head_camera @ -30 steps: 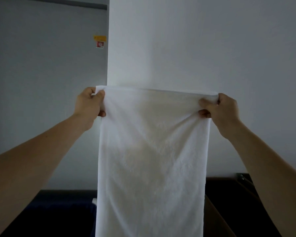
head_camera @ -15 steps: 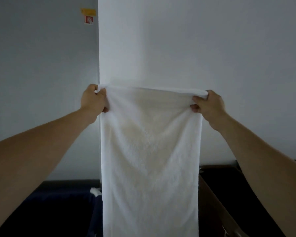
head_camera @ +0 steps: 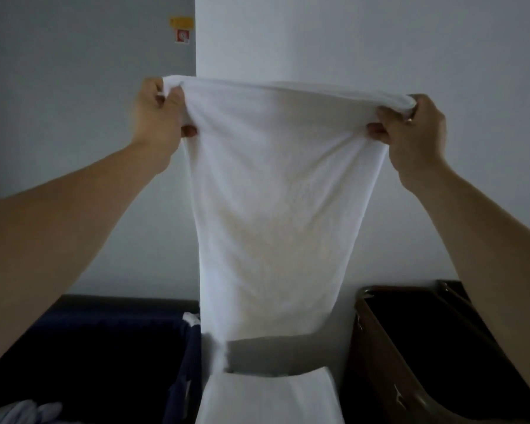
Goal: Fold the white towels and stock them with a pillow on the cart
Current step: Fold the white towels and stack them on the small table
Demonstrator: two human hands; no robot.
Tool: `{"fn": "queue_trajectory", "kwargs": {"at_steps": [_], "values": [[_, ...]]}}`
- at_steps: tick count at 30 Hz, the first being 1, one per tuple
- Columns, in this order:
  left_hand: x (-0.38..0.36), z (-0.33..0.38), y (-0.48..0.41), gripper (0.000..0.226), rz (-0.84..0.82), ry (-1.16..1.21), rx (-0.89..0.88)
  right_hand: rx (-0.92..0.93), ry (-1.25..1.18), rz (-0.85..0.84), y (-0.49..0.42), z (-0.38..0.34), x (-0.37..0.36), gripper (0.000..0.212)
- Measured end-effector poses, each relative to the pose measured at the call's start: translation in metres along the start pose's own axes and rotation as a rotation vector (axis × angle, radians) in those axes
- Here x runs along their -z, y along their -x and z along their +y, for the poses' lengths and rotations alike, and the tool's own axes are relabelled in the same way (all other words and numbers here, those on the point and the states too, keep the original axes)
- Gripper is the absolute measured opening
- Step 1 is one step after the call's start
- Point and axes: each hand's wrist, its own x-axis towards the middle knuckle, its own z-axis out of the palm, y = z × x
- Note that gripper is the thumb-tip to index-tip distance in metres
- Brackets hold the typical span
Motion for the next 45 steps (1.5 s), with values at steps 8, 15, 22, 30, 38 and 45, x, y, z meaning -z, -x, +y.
{"fn": "queue_trajectory", "kwargs": {"at_steps": [8, 15, 22, 30, 38, 45], "values": [[0.081, 0.018, 0.131, 0.012, -0.185, 0.041, 0.183, -0.147, 0.118, -0.088, 0.120, -0.016, 0.072, 0.013], [0.164, 0.030, 0.255, 0.001, -0.358, -0.101, 0.403, -0.311, 0.296, -0.231, 0.244, -0.037, 0.127, 0.016], [0.201, 0.010, 0.329, 0.014, -0.551, -0.278, 0.598, -0.531, 0.451, -0.391, 0.321, -0.036, 0.151, 0.008], [0.192, -0.053, 0.346, 0.020, -0.630, -0.228, 0.851, -0.611, 0.595, -0.597, 0.328, 0.017, 0.151, 0.014], [0.136, -0.199, 0.348, 0.022, -0.519, -0.315, 1.084, -1.003, 0.404, -0.519, 0.324, 0.205, 0.103, 0.018], [0.102, -0.313, 0.407, 0.031, -0.398, -0.464, 1.342, -1.230, 0.482, -0.512, 0.396, 0.348, 0.087, 0.021]]}}
